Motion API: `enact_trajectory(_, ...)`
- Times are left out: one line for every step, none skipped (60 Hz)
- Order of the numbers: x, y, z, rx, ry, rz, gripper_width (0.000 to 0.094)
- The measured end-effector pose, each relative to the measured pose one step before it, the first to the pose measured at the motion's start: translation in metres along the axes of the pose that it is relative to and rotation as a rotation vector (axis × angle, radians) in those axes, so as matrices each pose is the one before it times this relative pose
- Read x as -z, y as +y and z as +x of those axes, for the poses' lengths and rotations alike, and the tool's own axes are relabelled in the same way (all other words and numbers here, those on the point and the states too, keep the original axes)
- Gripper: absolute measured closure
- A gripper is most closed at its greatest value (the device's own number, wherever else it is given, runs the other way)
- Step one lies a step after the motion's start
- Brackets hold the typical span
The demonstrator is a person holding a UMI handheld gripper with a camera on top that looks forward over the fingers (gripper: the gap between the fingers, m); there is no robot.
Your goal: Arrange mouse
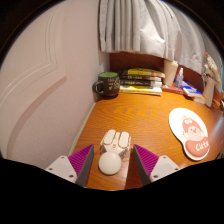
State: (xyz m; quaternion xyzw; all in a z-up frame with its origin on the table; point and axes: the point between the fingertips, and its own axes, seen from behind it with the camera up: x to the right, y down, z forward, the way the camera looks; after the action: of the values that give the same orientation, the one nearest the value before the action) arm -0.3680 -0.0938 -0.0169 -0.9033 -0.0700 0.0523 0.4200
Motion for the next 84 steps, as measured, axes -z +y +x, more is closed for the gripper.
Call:
enact_trajectory(-0.00263,-0.00151,0.00072,-0.0026,0.01216,-0.00303,0.0178)
enact_trajectory(-0.00266,-0.00159,0.00212,0.001,0.01357,-0.0005,0.0213)
enact_trajectory(-0.00195,-0.00138,0.00236,-0.0007,0.01242,-0.00092,0.0256)
enact_trajectory(-0.00198,-0.001,0.00191,0.0005,0.01275,-0.00276,0.0295)
enact_trajectory(-0.00187,-0.00198,-0.00047,-0.0028,0.0031,0.00303,0.0331)
enact_trajectory(-0.0016,-0.00061,-0.0005,-0.0065,0.00022,-0.00332,0.0365)
enact_trajectory(-0.00133,-0.00138,0.00044,-0.0057,0.00349,0.00083,0.0387)
enact_trajectory(-0.00072,-0.00043,0.00046,-0.0037,0.00251,-0.00289,0.0387)
enact_trajectory(-0.00057,-0.00029,0.00044,-0.0023,0.00186,-0.0035,0.0388)
enact_trajectory(-0.0003,-0.00049,0.00033,-0.0019,0.00187,-0.00181,0.0398)
enact_trajectory(-0.00038,-0.00009,0.00065,-0.0011,0.00277,-0.00183,0.0407)
enact_trajectory(-0.0009,-0.00039,-0.0002,-0.001,0.00497,-0.00093,0.0418)
enact_trajectory(-0.00022,-0.00021,0.00054,0.0,0.00099,-0.00066,0.0434)
enact_trajectory(-0.00027,0.00028,0.00007,0.0011,0.00009,-0.00222,0.0452)
enact_trajectory(0.00057,0.00001,-0.00033,0.002,-0.00137,-0.00198,0.0468)
enact_trajectory(-0.00003,0.00008,-0.0003,0.0025,-0.0026,-0.00185,0.049)
enact_trajectory(-0.0002,-0.00003,-0.00047,0.0026,-0.0049,-0.00096,0.0505)
enact_trajectory(-0.00031,0.0001,-0.0003,0.0036,-0.00477,-0.00158,0.0511)
enact_trajectory(-0.0003,-0.00002,0.00005,0.0032,-0.00426,-0.00163,0.053)
enact_trajectory(-0.0005,-0.0003,-0.00026,0.0006,-0.00522,-0.00011,0.0536)
enact_trajectory(-0.00045,0.00035,0.00038,0.0023,-0.0028,-0.00449,0.0537)
enact_trajectory(-0.0003,-0.00026,0.00046,-0.0012,-0.00198,-0.00282,0.0537)
enact_trajectory(-0.00078,-0.00024,-0.00026,-0.0014,0.00118,-0.00386,0.0538)
enact_trajectory(-0.00034,-0.00085,-0.0004,0.0032,-0.00268,-0.00534,0.0538)
enact_trajectory(-0.00051,-0.00044,-0.00004,0.0054,-0.00195,-0.00507,0.0537)
enact_trajectory(-0.00047,-0.00068,-0.00034,0.0055,-0.00352,-0.00374,0.0538)
enact_trajectory(-0.00033,-0.00046,-0.00005,0.0051,-0.00412,-0.00464,0.0538)
enact_trajectory(-0.00059,-0.00066,-0.00027,0.0042,-0.00475,-0.00334,0.0537)
enact_trajectory(-0.00076,-0.00068,-0.00024,0.0034,-0.00503,-0.00394,0.0538)
enact_trajectory(-0.00091,-0.001,-0.0003,0.0032,-0.00488,-0.00443,0.0538)
enact_trajectory(-0.00092,-0.00151,-0.00045,0.0056,-0.00645,-0.00265,0.0537)
enact_trajectory(-0.00132,-0.00104,-0.00006,0.0055,-0.00727,-0.00007,0.0538)
enact_trajectory(-0.00056,-0.002,-0.00065,-0.0002,-0.00764,-0.00474,0.0538)
enact_trajectory(-0.00014,-0.00231,-0.00011,-0.0037,-0.00842,-0.00576,0.0537)
enact_trajectory(0.00027,-0.00399,-0.0001,-0.0022,-0.00789,-0.00123,0.0536)
enact_trajectory(0.00063,-0.00586,-0.00005,0.0025,-0.00796,0.00623,0.0536)
enact_trajectory(0.00153,-0.00684,0.00073,0.0064,-0.00766,0.00866,0.0536)
enact_trajectory(0.00196,-0.00692,0.00171,0.0052,-0.00623,0.00699,0.0536)
enact_trajectory(0.00279,-0.00717,0.0027,0.0034,-0.00343,0.00564,0.0536)
enact_trajectory(0.00346,-0.00827,0.00307,0.004,-0.0024,0.00821,0.0536)
enact_trajectory(0.00431,-0.00976,0.00329,0.0059,-0.00368,0.01257,0.0536)
enact_trajectory(0.00414,-0.00971,0.00364,0.0057,-0.00107,0.01968,0.0536)
enact_trajectory(0.00489,-0.01076,0.00541,0.0055,0.00074,0.01577,0.0535)
enact_trajectory(0.00561,-0.01062,0.00671,0.0041,0.00277,0.01463,0.0537)
enact_trajectory(0.0057,-0.01073,0.0075,0.0042,0.00514,0.01521,0.0535)
enact_trajectory(0.00583,-0.01079,0.0083,0.0051,0.0067,0.01537,0.0534)
enact_trajectory(0.00562,-0.0107,0.00908,0.0047,0.00762,0.0163,0.0534)
enact_trajectory(0.00558,-0.01067,0.00957,0.003,0.0088,0.01725,0.0535)
enact_trajectory(0.00545,-0.01057,0.00989,0.0017,0.009,0.01707,0.0536)
enact_trajectory(0.00505,-0.01015,0.0101,0.0001,0.00857,0.01642,0.0535)
enact_trajectory(0.00502,-0.00973,0.01013,-0.0004,0.00804,0.01599,0.0535)
enact_trajectory(0.00415,-0.00995,0.00926,0.0004,0.00769,0.01551,0.0535)
enact_trajectory(0.00591,-0.00746,0.01024,0.0019,0.0011,0.01478,0.0534)
enact_trajectory(0.005,-0.00701,0.00979,0.0019,0.004,0.01228,0.0534)
enact_trajectory(0.00463,-0.00586,0.01037,0.0021,0.00564,0.01031,0.0534)
enact_trajectory(0.00388,-0.00489,0.01058,0.0018,0.00773,0.00939,0.0534)
enact_trajectory(0.00311,-0.00464,0.01007,0.0019,0.01179,0.00779,0.0534)
enact_trajectory(0.00334,-0.00256,0.01104,0.0038,0.00399,0.00699,0.0534)
enact_trajectory(0.00198,-0.00236,0.00945,0.0032,0.0101,0.00467,0.0534)
enact_trajectory(0.00108,0.00006,0.00992,0.0033,0.00642,0.00613,0.0535)
enact_trajectory(0.00132,0.00017,0.01015,0.0019,0.00535,-0.00049,0.0534)
enact_trajectory(0.00118,0.00052,0.01074,-0.0001,0.00229,-0.00313,0.0533)
enact_trajectory(0.00014,0.00146,0.00958,-0.002,0.00463,-0.00061,0.0532)
enact_trajectory(-0.00005,0.00236,0.00876,-0.0043,0.00323,0.0004,0.0533)
enact_trajectory(-0.00118,0.00329,0.00831,-0.0067,0.00208,-0.00135,0.0533)
enact_trajectory(-0.00181,0.00434,0.00814,-0.0095,0.00198,-0.00387,0.0533)
enact_trajectory(-0.00216,0.00538,0.00791,-0.0116,0.00288,-0.00745,0.0533)
enact_trajectory(-0.00296,0.00663,0.00745,-0.0104,0.00247,-0.01,0.0534)
enact_trajectory(-0.00376,0.00718,0.00672,-0.0072,0.00172,-0.01216,0.0535)
enact_trajectory(-0.00462,0.00957,0.00477,-0.0051,0.00862,-0.00612,0.0535)
enact_trajectory(-0.00363,0.00714,0.00715,-0.0034,-0.00331,-0.01944,0.0535)
enact_trajectory(-0.00441,0.0079,0.00583,-0.0051,0.00323,-0.01559,0.0535)
enact_trajectory(-0.00463,0.00778,0.00542,-0.0051,0.00395,-0.01539,0.0535)
enact_trajectory(-0.0048,0.00794,0.00417,-0.0033,0.00213,-0.01477,0.0536)
enact_trajectory(-0.00518,0.0084,0.00276,-0.0007,-0.00087,-0.01482,0.0537)
enact_trajectory(-0.00503,0.00848,0.00164,-0.001,-0.00421,-0.01739,0.0535)
enact_trajectory(-0.0052,0.00854,0.00111,-0.0024,-0.00529,-0.0185,0.0536)
enact_trajectory(-0.00504,0.00798,0.00094,-0.0022,-0.00498,-0.01811,0.0535)
enact_trajectory(-0.00582,0.00835,-0.00084,-0.002,0.00159,-0.0097,0.0535)
enact_trajectory(-0.00489,0.00693,0.00099,0.0037,-0.00808,-0.01297,0.0536)
enact_trajectory(-0.0046,0.00679,0.00006,0.0026,-0.00541,-0.01319,0.0536)
enact_trajectory(-0.00429,0.0068,0.00002,0.0018,-0.00429,-0.0147,0.0535)
enact_trajectory(-0.00411,0.00671,0.00032,0.0017,-0.00298,-0.01489,0.0535)
enact_trajectory(-0.00361,0.00616,0.0004,0.0031,-0.0022,-0.0137,0.0535)
